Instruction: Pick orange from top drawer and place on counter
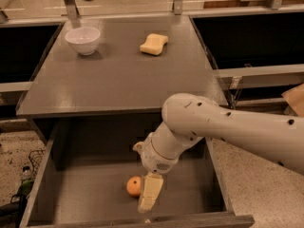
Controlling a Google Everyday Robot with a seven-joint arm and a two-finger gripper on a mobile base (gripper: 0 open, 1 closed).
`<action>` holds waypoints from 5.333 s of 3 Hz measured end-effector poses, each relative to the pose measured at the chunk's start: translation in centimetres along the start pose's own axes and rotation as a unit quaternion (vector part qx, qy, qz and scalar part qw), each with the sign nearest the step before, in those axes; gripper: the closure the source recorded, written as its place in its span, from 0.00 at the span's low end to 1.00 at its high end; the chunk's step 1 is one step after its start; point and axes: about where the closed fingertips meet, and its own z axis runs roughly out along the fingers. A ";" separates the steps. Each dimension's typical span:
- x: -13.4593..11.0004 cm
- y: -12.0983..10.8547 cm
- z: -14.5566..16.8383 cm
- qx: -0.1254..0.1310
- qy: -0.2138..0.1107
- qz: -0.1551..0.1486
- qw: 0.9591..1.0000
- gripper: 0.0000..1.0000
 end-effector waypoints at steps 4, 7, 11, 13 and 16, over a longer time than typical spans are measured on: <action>-1.4 -0.4 5.1 -0.020 -0.006 -0.007 1.000 0.00; 0.9 -2.5 6.1 -0.022 -0.024 0.018 0.999 0.00; 0.9 -1.6 8.9 -0.048 -0.064 0.010 0.997 0.00; 0.9 -1.6 8.9 -0.048 -0.064 0.010 0.997 0.42; 0.9 -1.5 9.0 -0.050 -0.064 0.011 0.997 1.00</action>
Offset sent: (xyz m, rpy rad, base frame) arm 0.0044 0.0163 -0.0345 -0.0256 0.0811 0.0140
